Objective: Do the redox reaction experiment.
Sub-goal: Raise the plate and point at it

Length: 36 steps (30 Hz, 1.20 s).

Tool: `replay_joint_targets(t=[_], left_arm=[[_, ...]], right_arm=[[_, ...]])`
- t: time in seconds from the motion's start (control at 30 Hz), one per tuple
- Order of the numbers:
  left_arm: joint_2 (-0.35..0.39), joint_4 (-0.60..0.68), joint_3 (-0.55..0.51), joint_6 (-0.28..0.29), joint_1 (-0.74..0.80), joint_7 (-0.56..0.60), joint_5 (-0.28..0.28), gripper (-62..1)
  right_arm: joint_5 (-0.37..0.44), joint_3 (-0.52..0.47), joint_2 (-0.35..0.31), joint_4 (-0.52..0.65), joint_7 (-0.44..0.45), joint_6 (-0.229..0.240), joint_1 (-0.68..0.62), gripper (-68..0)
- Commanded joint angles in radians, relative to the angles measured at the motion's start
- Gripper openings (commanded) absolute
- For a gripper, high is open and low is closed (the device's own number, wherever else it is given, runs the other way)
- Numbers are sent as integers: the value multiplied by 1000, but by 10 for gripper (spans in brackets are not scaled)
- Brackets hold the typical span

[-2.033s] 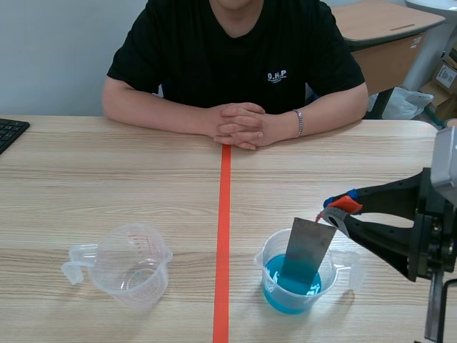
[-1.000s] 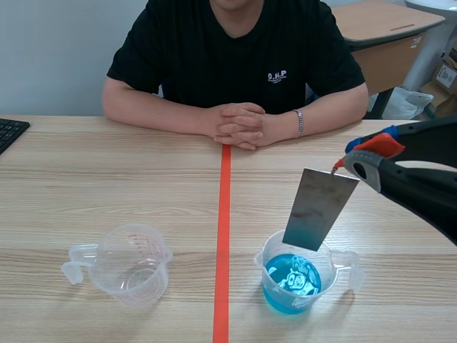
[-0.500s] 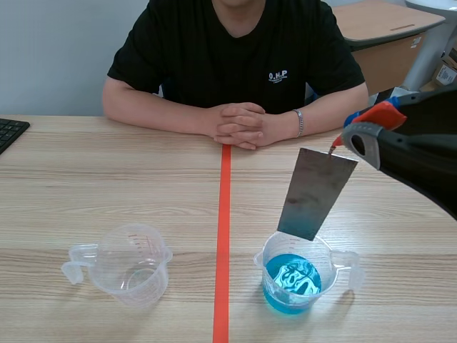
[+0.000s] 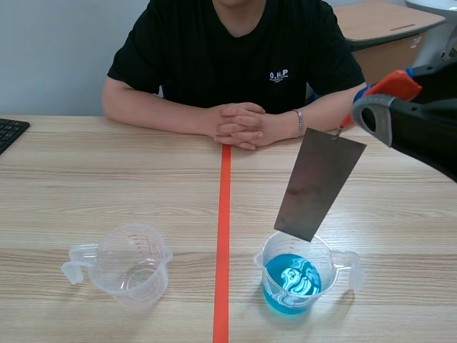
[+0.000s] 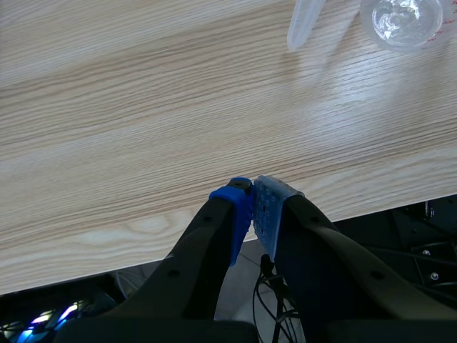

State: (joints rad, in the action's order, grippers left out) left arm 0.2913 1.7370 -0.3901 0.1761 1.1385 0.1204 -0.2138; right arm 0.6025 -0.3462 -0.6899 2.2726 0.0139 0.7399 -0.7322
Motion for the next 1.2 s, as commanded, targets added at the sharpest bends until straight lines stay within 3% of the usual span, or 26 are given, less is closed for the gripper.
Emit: replay_joint_targets(t=[0.0, 0.3, 0.53, 0.77, 1.17], left_arm=[[3, 14, 5, -1, 8, 10, -7, -567], [40, 14, 12, 2, 8, 10, -7, -567], [212, 14, 95, 11, -13, 16, -8, -567], [380, 14, 216, 10, -161, 14, -21, -567], [536, 14, 422, 21, -471, 71, -37, -567]], right_arm=[[12, -8, -8, 10, 14, 6, -5, -660], [12, -8, -8, 10, 2, 6, -5, -660], [12, -8, -8, 10, -2, 6, -5, -660], [12, -8, -8, 10, -2, 6, -5, -660], [12, -8, -8, 10, -2, 6, -5, -660]])
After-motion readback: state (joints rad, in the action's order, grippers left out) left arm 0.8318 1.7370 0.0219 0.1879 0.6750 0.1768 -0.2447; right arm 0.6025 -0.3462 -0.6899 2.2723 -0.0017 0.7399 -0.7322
